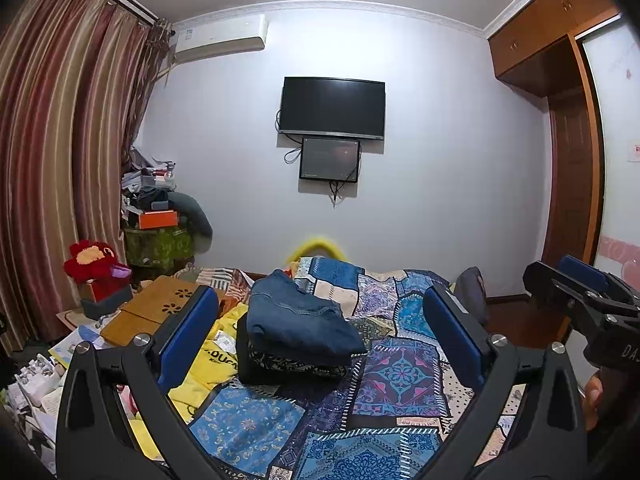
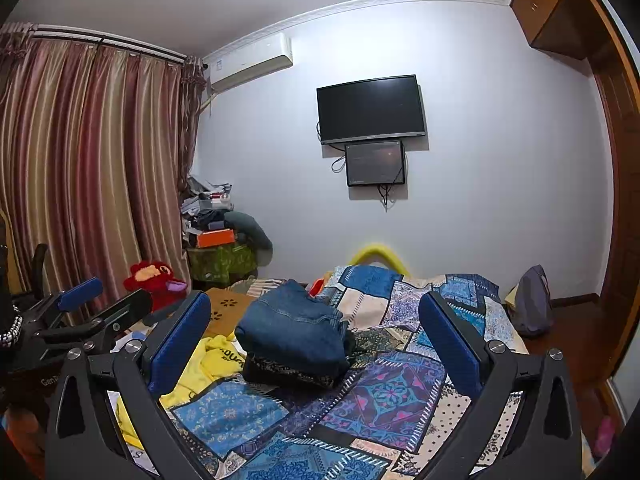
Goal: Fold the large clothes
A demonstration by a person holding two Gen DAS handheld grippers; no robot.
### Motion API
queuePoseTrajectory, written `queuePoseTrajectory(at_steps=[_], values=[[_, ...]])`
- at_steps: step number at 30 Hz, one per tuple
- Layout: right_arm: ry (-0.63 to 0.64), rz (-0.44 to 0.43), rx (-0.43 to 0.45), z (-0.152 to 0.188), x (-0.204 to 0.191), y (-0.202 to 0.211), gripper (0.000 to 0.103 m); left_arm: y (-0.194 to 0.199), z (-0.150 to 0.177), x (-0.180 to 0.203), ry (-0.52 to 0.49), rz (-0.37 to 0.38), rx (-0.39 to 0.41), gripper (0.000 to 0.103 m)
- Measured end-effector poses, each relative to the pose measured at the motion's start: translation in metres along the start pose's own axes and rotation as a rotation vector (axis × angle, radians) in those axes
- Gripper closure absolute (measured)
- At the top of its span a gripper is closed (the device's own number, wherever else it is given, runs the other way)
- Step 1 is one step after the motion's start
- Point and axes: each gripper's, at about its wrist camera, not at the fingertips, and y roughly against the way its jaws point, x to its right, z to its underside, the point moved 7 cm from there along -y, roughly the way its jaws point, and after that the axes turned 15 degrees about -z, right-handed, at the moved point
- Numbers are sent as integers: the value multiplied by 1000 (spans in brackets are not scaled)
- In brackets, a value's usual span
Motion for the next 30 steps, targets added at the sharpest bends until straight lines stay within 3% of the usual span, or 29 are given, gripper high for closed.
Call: queuePoseTrajectory(at_steps=[30], values=[[-19, 16, -15, 3, 3, -6, 0, -6, 3, 7, -15, 32, -19, 0]])
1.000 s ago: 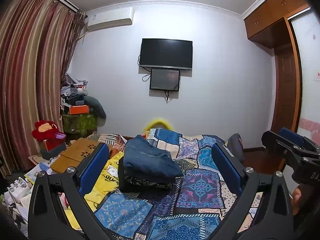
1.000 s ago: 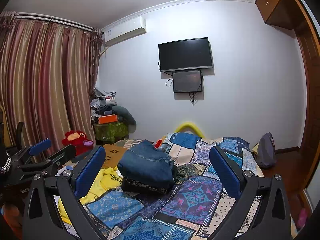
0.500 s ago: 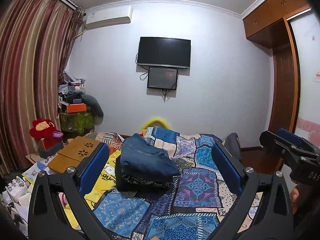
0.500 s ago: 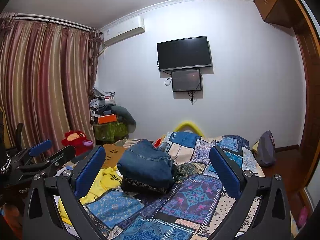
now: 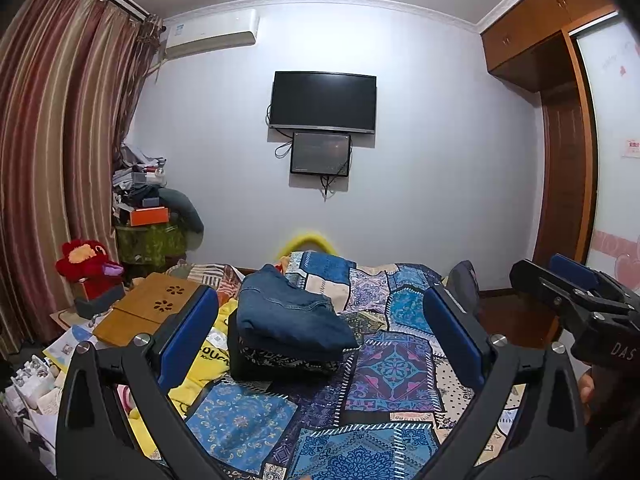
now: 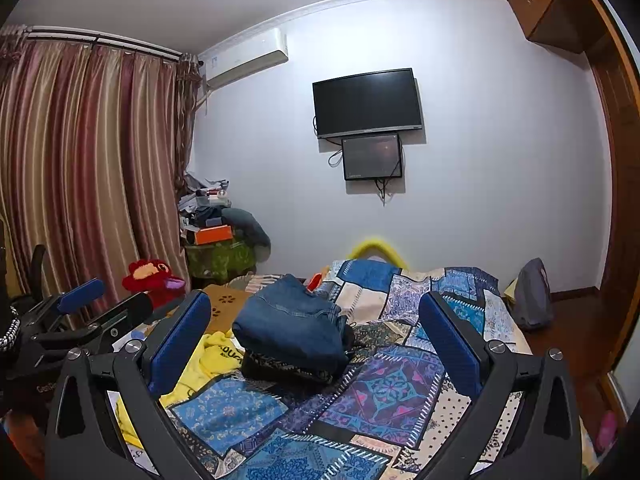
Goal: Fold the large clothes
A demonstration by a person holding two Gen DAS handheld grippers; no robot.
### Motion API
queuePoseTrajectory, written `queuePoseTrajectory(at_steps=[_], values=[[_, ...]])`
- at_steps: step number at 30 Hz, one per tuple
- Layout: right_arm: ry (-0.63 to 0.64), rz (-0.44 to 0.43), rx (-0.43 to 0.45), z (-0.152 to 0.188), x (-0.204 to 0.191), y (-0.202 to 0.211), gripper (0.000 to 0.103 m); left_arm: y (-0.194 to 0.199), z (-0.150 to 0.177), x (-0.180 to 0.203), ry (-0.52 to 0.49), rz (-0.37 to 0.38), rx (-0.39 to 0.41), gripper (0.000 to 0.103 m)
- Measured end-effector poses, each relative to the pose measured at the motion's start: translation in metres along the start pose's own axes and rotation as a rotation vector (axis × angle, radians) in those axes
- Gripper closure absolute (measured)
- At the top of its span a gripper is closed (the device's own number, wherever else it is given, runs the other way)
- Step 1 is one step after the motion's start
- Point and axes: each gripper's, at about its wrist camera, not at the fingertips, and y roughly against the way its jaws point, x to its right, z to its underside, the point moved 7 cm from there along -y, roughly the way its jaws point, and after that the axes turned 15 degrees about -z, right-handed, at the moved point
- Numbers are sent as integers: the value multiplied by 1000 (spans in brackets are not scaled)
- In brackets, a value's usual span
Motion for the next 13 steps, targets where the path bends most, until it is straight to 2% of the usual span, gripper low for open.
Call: queuePoseTrajectory(at_steps=[13], values=[[-19, 1, -10, 2, 3, -2, 0, -1, 1, 0, 2, -7, -5, 0]])
